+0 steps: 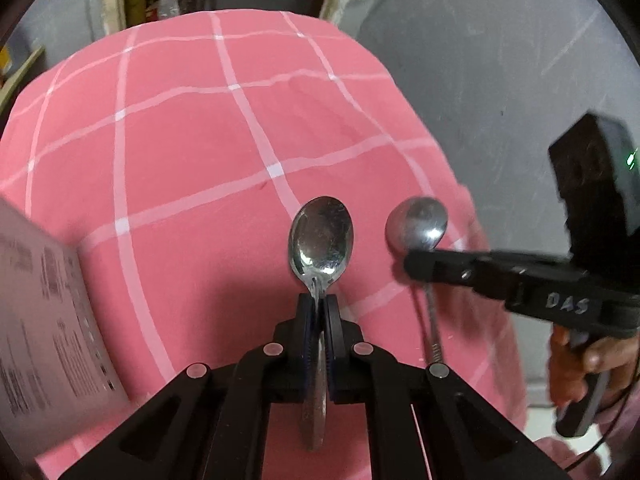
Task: Organize utensils
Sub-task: 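Lift both spoons off the cloth and carry them over the white caddy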
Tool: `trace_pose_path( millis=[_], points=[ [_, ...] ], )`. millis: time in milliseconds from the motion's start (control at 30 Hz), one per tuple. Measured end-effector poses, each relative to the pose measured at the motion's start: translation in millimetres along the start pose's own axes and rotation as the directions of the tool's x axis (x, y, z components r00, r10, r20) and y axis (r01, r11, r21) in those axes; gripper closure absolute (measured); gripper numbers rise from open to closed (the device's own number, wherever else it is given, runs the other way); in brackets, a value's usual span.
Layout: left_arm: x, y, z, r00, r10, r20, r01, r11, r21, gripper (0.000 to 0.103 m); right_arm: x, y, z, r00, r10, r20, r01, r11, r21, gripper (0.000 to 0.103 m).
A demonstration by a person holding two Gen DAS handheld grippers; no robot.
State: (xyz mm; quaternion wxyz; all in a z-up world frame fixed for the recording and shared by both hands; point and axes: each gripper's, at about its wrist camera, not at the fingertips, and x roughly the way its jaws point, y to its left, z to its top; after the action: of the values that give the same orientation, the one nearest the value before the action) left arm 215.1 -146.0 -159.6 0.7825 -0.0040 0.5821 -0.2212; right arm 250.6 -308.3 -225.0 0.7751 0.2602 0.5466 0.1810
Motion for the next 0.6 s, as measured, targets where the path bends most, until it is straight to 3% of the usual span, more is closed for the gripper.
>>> trace_pose_path(
  millis=[133,333,600],
  points=[
    [-6,-1,-3,0.997,-0.026,0.066,0.029,0.998,-0.046,0.098,-4,1,-3,1.000,0.000,0.031,0.000,1.000,-0.002,0.101],
    [-39,-9,-9,0.985,-0.030,0.170,0.037,0.999,-0.036,0.098,-24,5,-6,0.992,0.017,0.124,-0.015,1.000,-0.017,0.101],
    [-70,-1,-10,0.975,-0.029,0.220,0.034,0.999,-0.020,0.098,-54,24,-3,0.976,0.029,0.215,-0.010,0.996,-0.085,0.101]
  ],
)
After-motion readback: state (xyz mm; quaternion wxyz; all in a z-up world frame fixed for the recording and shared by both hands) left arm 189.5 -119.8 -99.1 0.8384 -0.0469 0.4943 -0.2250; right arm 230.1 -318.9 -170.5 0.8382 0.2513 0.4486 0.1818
